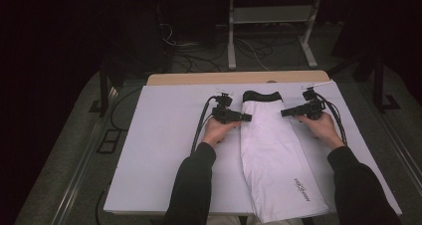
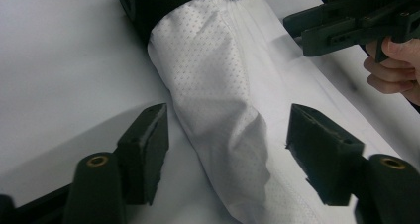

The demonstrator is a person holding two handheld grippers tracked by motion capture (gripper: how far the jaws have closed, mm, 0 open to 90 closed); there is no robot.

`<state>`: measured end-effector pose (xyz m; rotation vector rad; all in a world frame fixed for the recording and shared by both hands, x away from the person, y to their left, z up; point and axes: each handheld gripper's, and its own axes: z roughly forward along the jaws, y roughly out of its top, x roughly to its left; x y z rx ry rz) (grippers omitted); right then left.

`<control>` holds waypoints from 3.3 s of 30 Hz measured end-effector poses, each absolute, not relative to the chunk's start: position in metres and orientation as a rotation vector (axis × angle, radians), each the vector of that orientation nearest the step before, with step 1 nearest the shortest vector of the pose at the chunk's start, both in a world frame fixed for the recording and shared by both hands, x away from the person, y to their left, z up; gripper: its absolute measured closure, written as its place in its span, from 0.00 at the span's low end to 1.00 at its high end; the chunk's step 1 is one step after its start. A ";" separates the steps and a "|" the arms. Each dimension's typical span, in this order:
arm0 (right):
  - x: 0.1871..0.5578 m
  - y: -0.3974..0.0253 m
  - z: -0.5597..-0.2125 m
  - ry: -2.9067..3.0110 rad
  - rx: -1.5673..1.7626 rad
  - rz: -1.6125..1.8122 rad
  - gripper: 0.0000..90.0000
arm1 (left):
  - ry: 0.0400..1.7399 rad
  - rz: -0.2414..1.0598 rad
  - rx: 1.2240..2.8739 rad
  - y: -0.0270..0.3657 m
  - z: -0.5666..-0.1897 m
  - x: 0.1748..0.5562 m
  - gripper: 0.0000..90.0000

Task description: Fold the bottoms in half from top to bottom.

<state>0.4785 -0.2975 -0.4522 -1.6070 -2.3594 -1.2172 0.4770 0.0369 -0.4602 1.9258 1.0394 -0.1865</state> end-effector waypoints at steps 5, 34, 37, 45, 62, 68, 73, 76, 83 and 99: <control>0.479 -0.297 -0.454 -2.351 -1.606 -1.222 0.56 | 1.061 -0.160 1.941 0.035 -0.459 0.479 0.54; 0.469 -0.294 -0.447 -2.336 -1.685 -1.324 0.98 | 1.103 -0.139 1.904 0.029 -0.457 0.480 0.97; 0.467 -0.295 -0.442 -2.333 -1.658 -1.356 0.98 | 1.099 -0.136 1.899 0.030 -0.454 0.479 0.97; 0.461 -0.298 -0.428 -2.310 -1.626 -1.409 0.98 | 1.091 -0.125 1.889 0.032 -0.443 0.475 0.97; 0.449 -0.302 -0.410 -2.313 -1.601 -1.458 0.98 | 1.057 -0.110 1.887 0.032 -0.422 0.465 0.97; 0.446 -0.303 -0.406 -2.313 -1.596 -1.472 0.98 | 1.047 -0.111 1.886 0.033 -0.416 0.462 0.97; 0.442 -0.303 -0.400 -2.326 -1.587 -1.484 0.98 | 1.035 -0.107 1.902 0.033 -0.408 0.456 0.97; 0.438 -0.303 -0.396 -2.329 -1.582 -1.505 0.98 | 1.031 -0.101 1.906 0.032 -0.401 0.450 0.97; 0.427 -0.306 -0.388 -2.341 -1.571 -1.525 0.98 | 1.013 -0.103 1.892 0.030 -0.387 0.439 0.97; 0.403 -0.310 -0.387 -2.337 -1.520 -1.544 0.98 | 0.989 -0.148 1.871 0.031 -0.384 0.419 0.97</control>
